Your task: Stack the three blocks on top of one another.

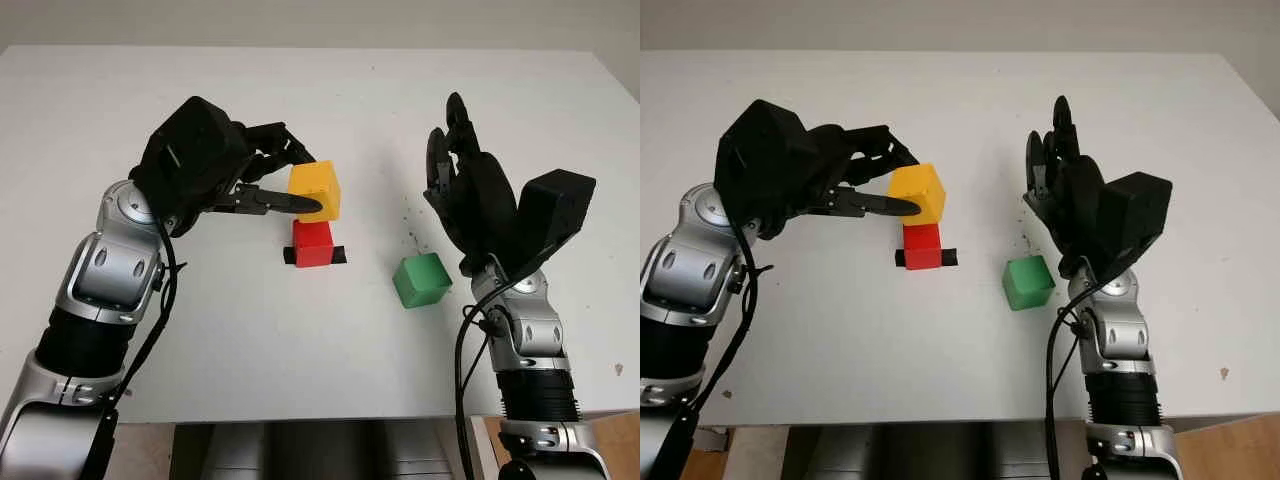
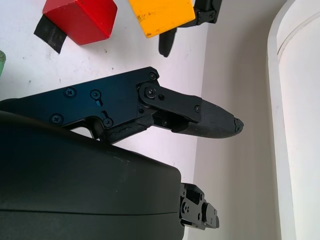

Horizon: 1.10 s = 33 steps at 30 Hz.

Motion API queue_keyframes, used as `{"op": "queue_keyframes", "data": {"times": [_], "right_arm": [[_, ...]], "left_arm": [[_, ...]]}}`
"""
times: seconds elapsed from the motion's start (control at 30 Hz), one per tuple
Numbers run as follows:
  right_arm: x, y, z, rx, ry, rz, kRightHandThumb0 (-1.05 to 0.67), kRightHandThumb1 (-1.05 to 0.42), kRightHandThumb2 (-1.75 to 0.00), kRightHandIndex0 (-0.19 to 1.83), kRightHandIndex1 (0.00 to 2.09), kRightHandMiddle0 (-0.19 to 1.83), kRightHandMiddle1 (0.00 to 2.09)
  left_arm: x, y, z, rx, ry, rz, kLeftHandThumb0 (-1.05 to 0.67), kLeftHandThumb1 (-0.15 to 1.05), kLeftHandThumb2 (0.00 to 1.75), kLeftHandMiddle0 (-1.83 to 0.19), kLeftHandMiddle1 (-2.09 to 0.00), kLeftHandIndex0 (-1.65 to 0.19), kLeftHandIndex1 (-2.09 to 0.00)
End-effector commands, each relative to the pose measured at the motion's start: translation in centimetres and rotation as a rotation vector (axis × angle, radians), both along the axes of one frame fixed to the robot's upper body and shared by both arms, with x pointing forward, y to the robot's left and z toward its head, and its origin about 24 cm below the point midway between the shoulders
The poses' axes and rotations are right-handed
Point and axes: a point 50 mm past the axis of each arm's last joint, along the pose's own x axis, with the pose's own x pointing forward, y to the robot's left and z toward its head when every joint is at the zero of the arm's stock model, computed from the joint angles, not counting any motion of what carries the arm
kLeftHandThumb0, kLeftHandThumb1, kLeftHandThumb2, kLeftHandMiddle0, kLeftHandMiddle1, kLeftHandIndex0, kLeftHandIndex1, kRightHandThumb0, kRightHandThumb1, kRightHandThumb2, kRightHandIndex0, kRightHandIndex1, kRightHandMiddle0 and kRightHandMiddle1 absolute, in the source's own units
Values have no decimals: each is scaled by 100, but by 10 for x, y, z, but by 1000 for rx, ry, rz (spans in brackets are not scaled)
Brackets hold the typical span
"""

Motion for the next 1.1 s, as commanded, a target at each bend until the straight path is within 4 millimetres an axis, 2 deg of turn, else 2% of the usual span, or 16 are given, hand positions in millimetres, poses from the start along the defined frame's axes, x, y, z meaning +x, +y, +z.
{"op": "queue_keyframes", "data": {"times": [0.0, 0.43, 1.07], "right_arm": [[-3, 1, 1, 1, -22, -1, -62, -105, -68, -19, 0, -19, 0], [-2, 5, -2, 1, -26, -8, -62, -105, -69, -19, 0, -19, 0], [-3, 9, -4, 40, -18, -17, -62, -105, -66, -19, 0, -19, 0]], "left_arm": [[-2, -6, 7, -3, -26, -7, -38, 103, 6, -17, -5, -21, -179], [-5, -9, 10, 120, -52, 24, -37, 104, 6, -21, -7, -23, -179], [-7, -7, 7, 135, -6, 26, -35, 103, 5, -22, -6, -23, -178]]}}
